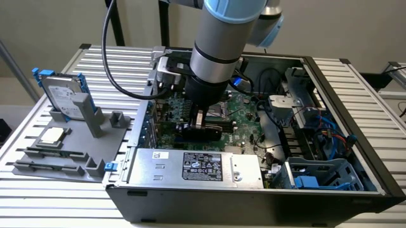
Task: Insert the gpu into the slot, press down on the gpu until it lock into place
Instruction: 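Insert the gpu into the slot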
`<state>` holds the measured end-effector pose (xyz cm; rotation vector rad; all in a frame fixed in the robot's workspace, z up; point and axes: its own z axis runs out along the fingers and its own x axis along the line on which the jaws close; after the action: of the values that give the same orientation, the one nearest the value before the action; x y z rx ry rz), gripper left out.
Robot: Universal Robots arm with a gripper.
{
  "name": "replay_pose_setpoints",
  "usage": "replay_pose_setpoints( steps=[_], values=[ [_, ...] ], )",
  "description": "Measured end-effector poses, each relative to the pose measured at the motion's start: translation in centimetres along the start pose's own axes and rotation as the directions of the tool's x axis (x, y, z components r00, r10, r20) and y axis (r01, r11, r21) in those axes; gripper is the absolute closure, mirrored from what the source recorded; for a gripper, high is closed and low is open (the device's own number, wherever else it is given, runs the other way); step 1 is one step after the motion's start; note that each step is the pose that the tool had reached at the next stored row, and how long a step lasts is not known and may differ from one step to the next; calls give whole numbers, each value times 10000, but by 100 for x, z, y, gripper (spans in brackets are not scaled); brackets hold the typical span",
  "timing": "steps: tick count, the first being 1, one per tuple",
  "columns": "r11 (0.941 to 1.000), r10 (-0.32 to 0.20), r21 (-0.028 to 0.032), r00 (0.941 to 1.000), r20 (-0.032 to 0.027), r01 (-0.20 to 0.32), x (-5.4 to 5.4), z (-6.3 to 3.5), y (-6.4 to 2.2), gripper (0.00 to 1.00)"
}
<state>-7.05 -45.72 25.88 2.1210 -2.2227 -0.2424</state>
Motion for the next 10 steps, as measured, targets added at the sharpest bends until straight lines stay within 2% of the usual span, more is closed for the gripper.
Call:
replay_pose_setpoints(
  steps=[6, 10],
  values=[
    [10000, 1, -33, 10000, -1, -1, 1, 18, -14, 74],
    [9999, 5, -101, 10000, -2, -5, 2, 31, -16, 74]
  ],
)
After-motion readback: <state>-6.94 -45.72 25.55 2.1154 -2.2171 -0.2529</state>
